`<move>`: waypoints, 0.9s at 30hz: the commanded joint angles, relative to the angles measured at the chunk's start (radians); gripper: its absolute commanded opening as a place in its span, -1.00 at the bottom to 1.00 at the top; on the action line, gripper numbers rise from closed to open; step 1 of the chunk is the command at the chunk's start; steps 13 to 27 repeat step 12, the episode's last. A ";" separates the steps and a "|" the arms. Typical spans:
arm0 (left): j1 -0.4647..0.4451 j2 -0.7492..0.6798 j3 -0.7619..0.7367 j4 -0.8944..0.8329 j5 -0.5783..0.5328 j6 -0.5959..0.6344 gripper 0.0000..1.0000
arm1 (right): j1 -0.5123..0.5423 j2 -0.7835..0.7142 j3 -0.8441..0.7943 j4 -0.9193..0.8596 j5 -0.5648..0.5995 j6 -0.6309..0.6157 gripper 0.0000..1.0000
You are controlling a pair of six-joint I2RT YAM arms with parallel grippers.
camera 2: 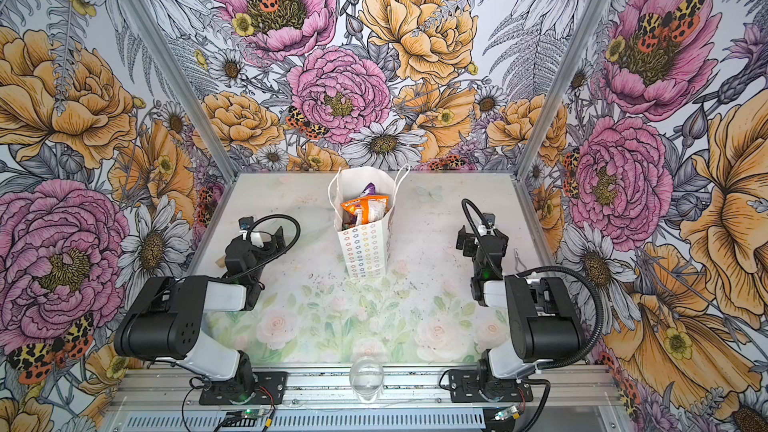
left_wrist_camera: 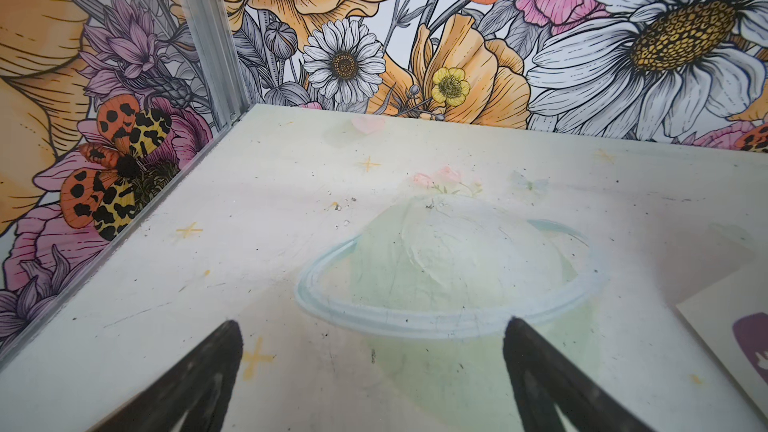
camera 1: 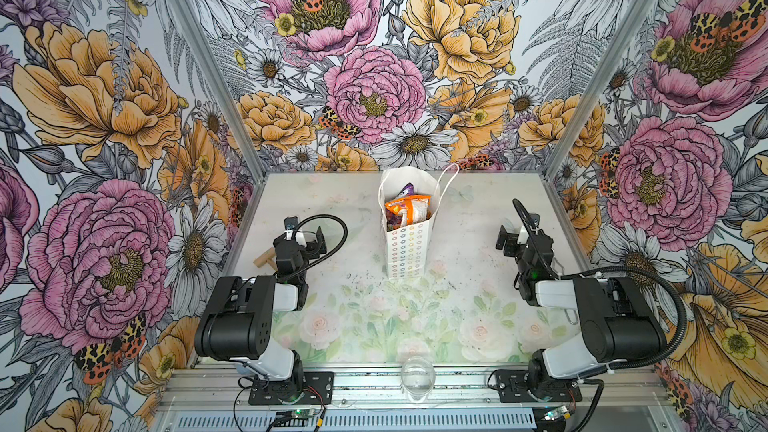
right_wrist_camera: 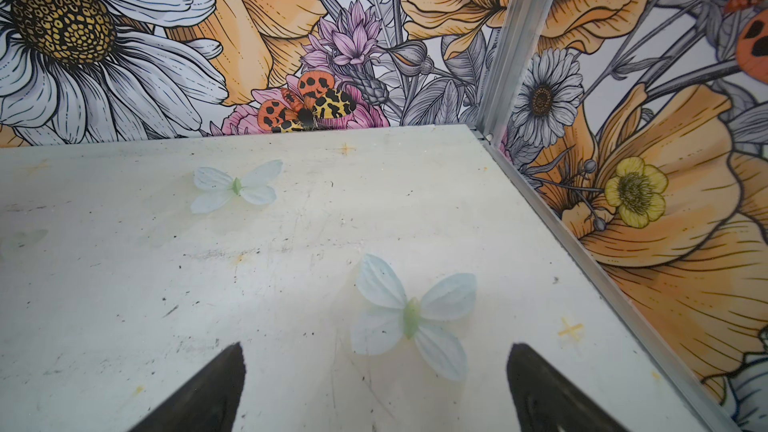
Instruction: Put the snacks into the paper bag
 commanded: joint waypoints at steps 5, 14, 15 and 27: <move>-0.004 -0.002 0.016 0.018 -0.018 0.010 0.98 | 0.006 0.014 -0.003 0.034 0.010 -0.009 1.00; -0.007 -0.003 0.015 0.021 -0.025 0.014 0.98 | 0.006 0.015 -0.003 0.034 0.010 -0.008 1.00; -0.007 -0.003 0.015 0.021 -0.025 0.014 0.98 | 0.006 0.015 -0.003 0.034 0.010 -0.008 1.00; -0.007 -0.003 0.015 0.021 -0.025 0.014 0.98 | 0.006 0.015 -0.003 0.034 0.010 -0.008 1.00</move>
